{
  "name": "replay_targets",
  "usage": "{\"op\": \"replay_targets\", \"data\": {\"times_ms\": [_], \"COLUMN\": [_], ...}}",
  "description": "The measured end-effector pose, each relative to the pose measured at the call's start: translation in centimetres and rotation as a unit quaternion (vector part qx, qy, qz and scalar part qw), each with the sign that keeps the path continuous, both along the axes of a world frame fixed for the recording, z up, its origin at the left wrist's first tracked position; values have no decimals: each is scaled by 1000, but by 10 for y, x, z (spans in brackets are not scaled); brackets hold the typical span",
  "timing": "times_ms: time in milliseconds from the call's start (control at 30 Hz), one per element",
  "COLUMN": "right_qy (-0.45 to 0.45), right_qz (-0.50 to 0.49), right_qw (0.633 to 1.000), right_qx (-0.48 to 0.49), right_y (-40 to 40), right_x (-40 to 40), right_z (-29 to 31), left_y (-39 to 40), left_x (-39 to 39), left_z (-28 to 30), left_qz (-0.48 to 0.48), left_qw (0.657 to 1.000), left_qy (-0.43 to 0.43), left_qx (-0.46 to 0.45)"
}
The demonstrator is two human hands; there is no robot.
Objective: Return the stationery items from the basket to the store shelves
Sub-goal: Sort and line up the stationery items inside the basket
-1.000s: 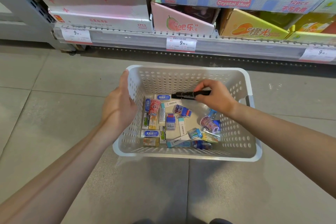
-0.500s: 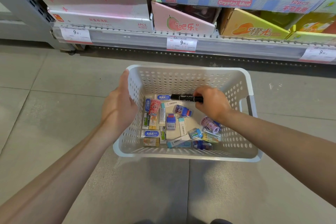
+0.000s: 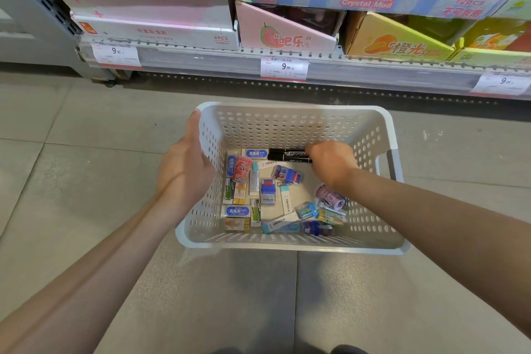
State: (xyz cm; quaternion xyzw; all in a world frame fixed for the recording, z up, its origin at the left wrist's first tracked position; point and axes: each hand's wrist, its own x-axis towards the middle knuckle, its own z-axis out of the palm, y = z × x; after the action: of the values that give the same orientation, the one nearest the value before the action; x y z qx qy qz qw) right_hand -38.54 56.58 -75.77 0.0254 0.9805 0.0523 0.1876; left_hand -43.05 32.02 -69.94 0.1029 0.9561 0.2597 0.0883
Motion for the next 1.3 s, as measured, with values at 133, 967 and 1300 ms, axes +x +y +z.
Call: {"op": "replay_targets", "data": {"times_ms": [133, 967, 1300], "right_qy": [-24, -68, -112], "right_qz": [63, 143, 144], "right_qw": [997, 983, 966], "right_qx": [47, -91, -181], "right_y": [-2, -51, -65], "right_x": [-2, -3, 1], "right_z": [-6, -31, -40], "left_y": [1, 0, 1], "left_x": [0, 1, 1], "left_z": [0, -1, 0], "left_qz": [2, -5, -6], "left_qw": [1000, 1000, 1000], "left_qy": [4, -4, -1], "left_qx": [-1, 18, 12]}}
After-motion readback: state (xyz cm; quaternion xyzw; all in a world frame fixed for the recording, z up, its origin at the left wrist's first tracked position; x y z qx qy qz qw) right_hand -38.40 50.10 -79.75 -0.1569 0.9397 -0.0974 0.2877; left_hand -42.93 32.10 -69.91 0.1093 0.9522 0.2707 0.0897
